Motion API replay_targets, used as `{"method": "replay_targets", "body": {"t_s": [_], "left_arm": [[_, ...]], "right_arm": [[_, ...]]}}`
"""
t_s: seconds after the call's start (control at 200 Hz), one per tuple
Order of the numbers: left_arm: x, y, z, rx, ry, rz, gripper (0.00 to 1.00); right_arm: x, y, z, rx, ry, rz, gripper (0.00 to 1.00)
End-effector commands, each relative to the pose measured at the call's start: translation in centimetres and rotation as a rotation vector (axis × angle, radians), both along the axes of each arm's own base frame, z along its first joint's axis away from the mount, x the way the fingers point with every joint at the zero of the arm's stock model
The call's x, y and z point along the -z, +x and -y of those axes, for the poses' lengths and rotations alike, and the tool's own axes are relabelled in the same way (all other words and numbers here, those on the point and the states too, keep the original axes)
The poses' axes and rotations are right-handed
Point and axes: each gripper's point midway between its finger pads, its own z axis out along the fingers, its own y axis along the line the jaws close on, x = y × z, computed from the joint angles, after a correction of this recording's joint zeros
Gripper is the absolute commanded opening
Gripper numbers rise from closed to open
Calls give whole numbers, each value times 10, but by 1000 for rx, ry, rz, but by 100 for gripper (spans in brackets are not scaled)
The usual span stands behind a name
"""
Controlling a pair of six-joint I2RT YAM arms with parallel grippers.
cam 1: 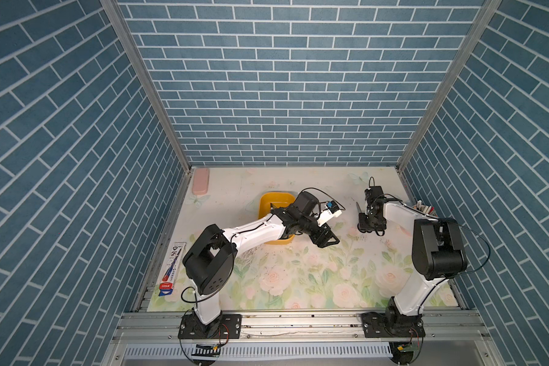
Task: Put the scissors into the storage box
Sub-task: Pick up the scissors from the center of the board.
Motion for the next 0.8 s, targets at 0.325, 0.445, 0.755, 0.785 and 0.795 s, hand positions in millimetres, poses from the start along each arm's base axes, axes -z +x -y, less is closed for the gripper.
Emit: {"method": "replay_targets", "body": {"t_s": [0.325, 0.445, 0.755, 0.785, 0.795], "left_arm": [[16, 9, -6, -36, 65, 23, 76], [12, 14, -7, -59, 63, 41, 75], [-7, 20, -17, -98, 48, 95, 75], [-7, 20, -18, -104, 49, 96, 75], [-7, 20, -19, -104, 48, 96, 75]], "right_arm": [[30, 5, 8, 36, -31, -40, 39], [38, -1, 16, 74, -68, -70, 32], [45, -7, 13, 80, -60, -84, 5], [44, -6, 12, 78, -60, -82, 3], [43, -6, 12, 79, -58, -81, 2]]}}
